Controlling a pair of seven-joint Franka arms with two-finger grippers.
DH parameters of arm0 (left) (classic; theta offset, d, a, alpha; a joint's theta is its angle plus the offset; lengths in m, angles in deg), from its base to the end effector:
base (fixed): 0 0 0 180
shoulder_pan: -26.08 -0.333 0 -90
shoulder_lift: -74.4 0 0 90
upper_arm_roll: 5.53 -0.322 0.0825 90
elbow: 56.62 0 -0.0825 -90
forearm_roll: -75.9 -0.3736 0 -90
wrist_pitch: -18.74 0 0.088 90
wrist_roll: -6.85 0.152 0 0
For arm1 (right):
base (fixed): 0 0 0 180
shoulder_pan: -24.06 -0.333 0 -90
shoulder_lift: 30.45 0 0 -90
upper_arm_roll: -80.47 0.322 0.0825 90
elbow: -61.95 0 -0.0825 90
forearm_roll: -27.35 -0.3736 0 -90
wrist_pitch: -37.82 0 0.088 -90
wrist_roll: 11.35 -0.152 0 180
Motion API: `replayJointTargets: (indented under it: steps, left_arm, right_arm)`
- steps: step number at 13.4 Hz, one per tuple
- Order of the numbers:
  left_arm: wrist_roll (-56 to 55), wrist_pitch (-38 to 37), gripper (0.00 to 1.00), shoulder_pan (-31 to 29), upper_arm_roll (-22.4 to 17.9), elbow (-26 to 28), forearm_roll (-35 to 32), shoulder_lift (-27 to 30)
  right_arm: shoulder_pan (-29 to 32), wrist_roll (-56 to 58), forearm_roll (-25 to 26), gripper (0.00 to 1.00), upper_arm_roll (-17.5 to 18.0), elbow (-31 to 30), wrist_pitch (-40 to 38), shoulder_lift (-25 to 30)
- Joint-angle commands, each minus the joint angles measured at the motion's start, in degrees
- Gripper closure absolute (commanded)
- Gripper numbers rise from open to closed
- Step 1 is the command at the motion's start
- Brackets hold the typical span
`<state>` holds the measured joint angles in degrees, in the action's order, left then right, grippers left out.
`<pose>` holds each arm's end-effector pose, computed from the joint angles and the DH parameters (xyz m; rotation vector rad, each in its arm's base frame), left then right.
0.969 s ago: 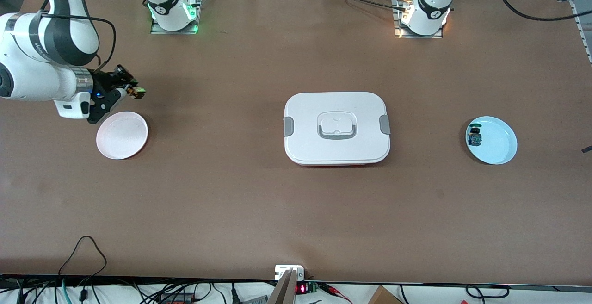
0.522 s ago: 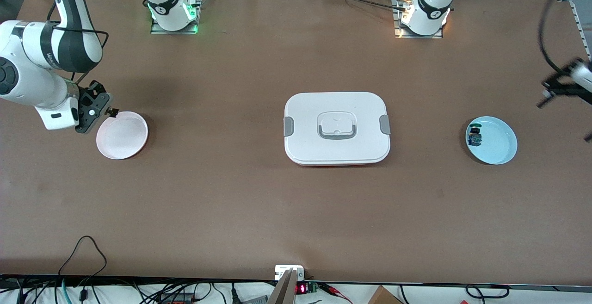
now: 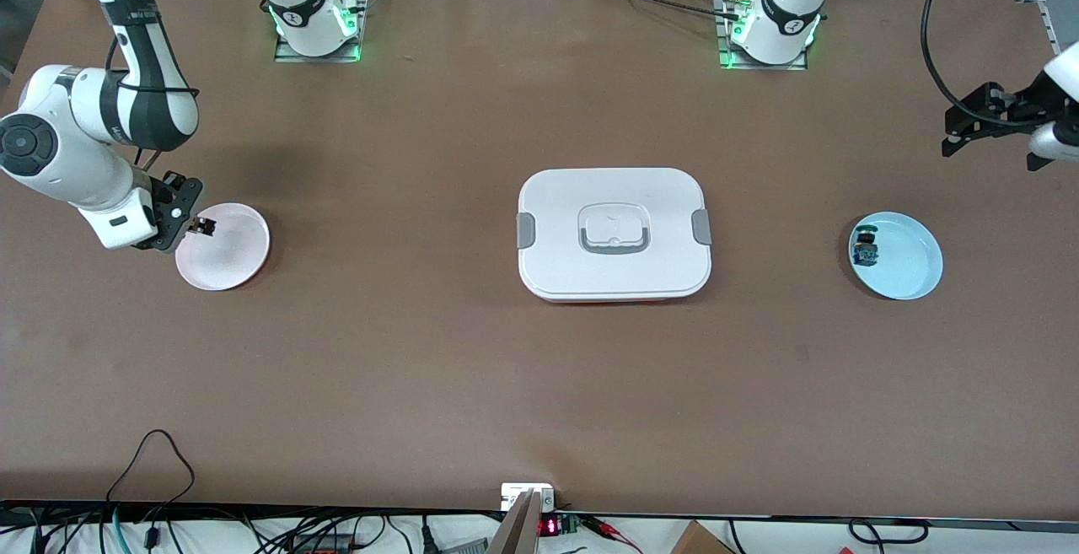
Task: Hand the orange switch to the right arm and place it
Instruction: 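Move the orange switch with the right gripper over the white plate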
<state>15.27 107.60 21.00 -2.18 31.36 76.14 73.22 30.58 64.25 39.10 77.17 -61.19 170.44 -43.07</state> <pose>0.5484 0.0162 0.5888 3.1304 -0.1831 -0.0074 0.5411 -0.1046 0.2636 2.4377 1.8386 -0.2275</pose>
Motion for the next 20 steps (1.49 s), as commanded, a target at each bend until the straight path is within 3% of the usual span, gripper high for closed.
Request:
replayJointTargets:
  steps: [1,2,8,11,15,20]
  left_arm:
    - [-12.75,-0.44,0.0,1.73,-1.32,0.78,1.52,0.12]
    - [-17.51,-0.7,0.0,1.82,-0.71,0.87,1.52,-0.4]
    - [-18.09,-1.14,0.0,2.09,0.26,0.52,1.52,-0.49]
    - [-17.74,-0.88,0.0,2.35,0.35,-0.36,1.35,-0.76]
    - [-17.83,-0.53,0.0,2.09,0.17,-6.5,0.82,-6.11]
    - [-17.83,-0.53,0.0,1.74,0.17,-7.13,0.73,-6.56]
  right_arm:
    - [2.45,5.6,0.56,1.0,0.58,-0.87,5.08,-2.39]
    - [2.63,6.92,0.56,1.0,0.58,-1.31,7.19,-3.19]
    - [2.54,12.81,0.56,1.0,0.93,-4.3,15.99,-6.01]
    - [2.45,13.35,0.12,1.0,1.11,-4.66,17.14,-7.41]
    - [2.54,13.35,0.12,1.0,1.11,-5.1,18.64,-8.73]
    - [2.54,13.35,0.12,1.0,1.11,-5.1,18.64,-9.08]
